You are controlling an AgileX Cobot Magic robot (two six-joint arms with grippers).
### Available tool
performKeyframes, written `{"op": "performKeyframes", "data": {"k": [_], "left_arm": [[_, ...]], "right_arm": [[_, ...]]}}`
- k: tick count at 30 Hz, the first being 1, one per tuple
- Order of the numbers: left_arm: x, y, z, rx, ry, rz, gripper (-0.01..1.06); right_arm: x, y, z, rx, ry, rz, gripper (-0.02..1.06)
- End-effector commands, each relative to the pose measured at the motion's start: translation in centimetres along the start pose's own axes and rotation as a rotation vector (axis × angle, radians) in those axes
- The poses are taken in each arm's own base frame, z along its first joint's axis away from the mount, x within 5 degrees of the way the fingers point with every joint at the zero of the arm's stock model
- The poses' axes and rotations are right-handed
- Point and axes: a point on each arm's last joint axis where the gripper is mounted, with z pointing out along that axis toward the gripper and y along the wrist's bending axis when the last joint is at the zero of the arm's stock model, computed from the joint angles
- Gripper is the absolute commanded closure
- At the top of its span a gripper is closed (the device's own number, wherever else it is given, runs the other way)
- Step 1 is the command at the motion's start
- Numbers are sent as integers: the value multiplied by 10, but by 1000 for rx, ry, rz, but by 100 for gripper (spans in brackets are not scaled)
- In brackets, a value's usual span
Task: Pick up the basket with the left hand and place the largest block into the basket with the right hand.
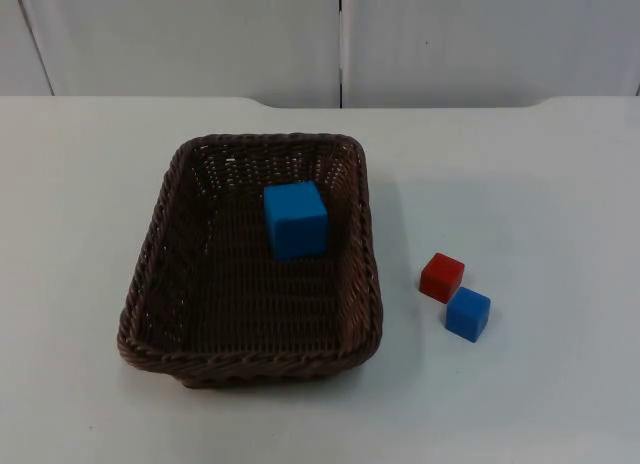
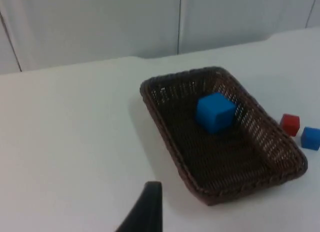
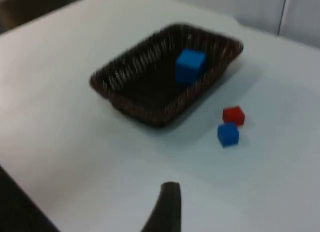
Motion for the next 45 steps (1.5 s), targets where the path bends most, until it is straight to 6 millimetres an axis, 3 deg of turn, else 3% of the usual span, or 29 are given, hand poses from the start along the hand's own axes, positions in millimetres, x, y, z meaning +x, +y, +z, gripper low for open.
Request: {"op": "performKeyframes", "data": {"k": [1, 4, 45], "left_arm": [[6, 1, 1, -11, 40, 5, 12], [14, 4, 5, -32, 102, 14, 12], [15, 6, 5, -54, 103, 25, 12]], "right_arm": [[6, 0, 3, -5, 39, 1, 31], [7, 0, 4, -5, 50, 1, 31], [7, 0, 4, -7, 48, 78, 31]]}}
